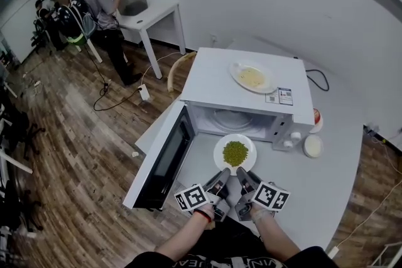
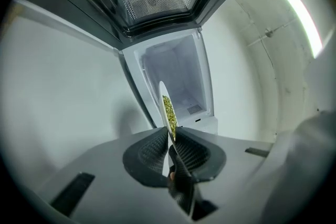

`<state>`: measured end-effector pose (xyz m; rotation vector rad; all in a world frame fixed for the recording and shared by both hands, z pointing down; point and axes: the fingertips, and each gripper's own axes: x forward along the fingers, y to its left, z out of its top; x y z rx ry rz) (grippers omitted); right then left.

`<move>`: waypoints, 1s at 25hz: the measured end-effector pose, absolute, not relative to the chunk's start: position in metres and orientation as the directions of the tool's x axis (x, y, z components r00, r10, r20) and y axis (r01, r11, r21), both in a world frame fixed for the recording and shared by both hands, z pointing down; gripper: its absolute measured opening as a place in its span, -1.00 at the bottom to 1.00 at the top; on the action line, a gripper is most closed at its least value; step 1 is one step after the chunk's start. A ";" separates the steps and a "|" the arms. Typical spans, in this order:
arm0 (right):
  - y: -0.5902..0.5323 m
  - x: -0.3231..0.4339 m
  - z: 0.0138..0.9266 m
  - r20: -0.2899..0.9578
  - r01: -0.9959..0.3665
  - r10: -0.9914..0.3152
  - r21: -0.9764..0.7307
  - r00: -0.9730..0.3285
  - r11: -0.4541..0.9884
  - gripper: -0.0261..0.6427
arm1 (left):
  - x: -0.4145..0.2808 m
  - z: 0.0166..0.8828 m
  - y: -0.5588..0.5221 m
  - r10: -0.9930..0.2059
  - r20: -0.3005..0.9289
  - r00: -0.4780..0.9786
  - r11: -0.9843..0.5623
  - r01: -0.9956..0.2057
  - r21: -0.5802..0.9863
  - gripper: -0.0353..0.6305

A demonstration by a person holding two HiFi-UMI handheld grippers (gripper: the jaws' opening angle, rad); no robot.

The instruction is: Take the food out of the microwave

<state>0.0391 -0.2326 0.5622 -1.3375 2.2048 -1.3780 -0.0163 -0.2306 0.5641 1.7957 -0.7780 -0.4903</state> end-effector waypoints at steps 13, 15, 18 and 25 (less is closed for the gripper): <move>-0.194 0.033 0.568 0.282 -0.577 -0.773 -0.807 -0.569 0.130 -0.62 | -0.022 0.570 -0.192 -0.699 0.053 0.713 -0.210 -0.275 0.938 -0.76; -0.191 0.031 0.567 0.277 -0.572 -0.774 -0.809 -0.569 0.131 -0.62 | -0.024 0.568 -0.189 -0.700 0.050 0.712 -0.214 -0.276 0.937 -0.76; -0.187 0.030 0.565 0.274 -0.570 -0.778 -0.812 -0.566 0.129 -0.62 | -0.026 0.566 -0.185 -0.703 0.047 0.710 -0.214 -0.274 0.938 -0.76; -0.174 0.026 0.565 0.279 -0.570 -0.774 -0.812 -0.568 0.125 -0.62 | -0.030 0.567 -0.170 -0.700 0.046 0.712 -0.210 -0.267 0.940 -0.76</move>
